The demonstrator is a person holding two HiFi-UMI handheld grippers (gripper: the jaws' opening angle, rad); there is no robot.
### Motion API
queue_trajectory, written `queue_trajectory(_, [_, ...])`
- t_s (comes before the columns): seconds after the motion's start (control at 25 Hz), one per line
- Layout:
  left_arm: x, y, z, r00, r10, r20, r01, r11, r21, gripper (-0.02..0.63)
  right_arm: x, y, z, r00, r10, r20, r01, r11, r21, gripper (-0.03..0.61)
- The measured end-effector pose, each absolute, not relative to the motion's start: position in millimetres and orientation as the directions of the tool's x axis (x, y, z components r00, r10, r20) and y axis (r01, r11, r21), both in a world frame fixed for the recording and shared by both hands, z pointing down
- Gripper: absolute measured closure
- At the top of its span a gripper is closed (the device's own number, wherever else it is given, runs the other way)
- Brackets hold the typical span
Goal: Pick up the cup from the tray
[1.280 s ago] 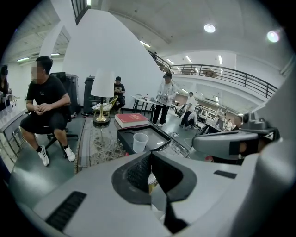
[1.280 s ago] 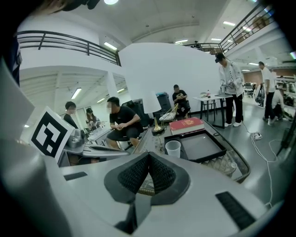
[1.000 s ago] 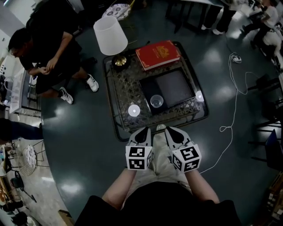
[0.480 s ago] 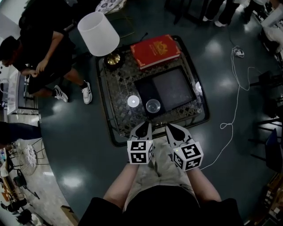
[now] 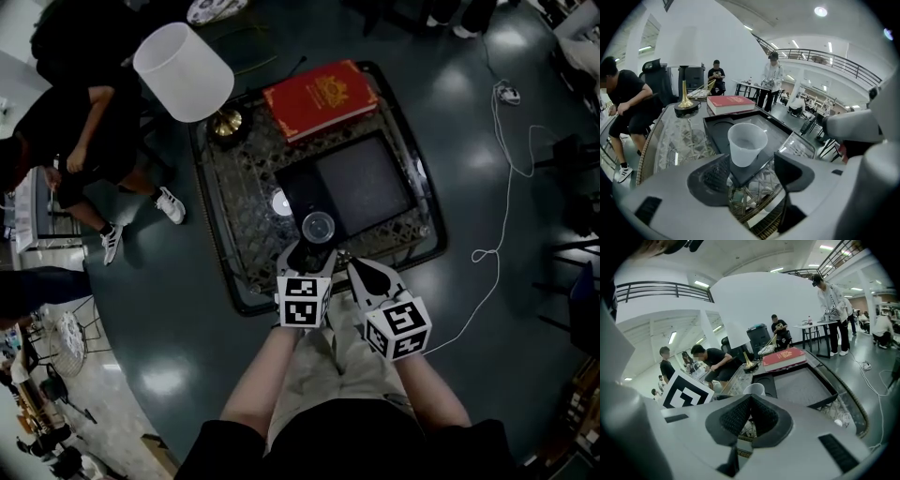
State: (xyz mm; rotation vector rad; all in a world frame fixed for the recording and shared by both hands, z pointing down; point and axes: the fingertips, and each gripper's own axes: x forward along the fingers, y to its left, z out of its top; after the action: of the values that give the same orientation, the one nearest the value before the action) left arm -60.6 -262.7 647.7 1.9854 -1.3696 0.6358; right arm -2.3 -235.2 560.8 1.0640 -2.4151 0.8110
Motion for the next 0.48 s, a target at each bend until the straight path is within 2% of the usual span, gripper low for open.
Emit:
queue_trajectory(0.28, [-55.5, -282.2, 667.2, 0.342, -0.618, 0.708, -0.939, -0.263, 0.224, 0.262, 3.9, -246.0, 570.0, -0.636, -0.539, 0.552, -0.766, 0.529, -0.367, 0.568])
queue_trajectory(0.48, [-57.9, -298.3, 675.1, 0.308, -0.619, 0.722, -0.950, -0.240, 0.200, 0.256, 7.1, -251.2, 574.2, -0.631, -0.538, 0.558, -0.770, 0.519, -0.371, 0.568])
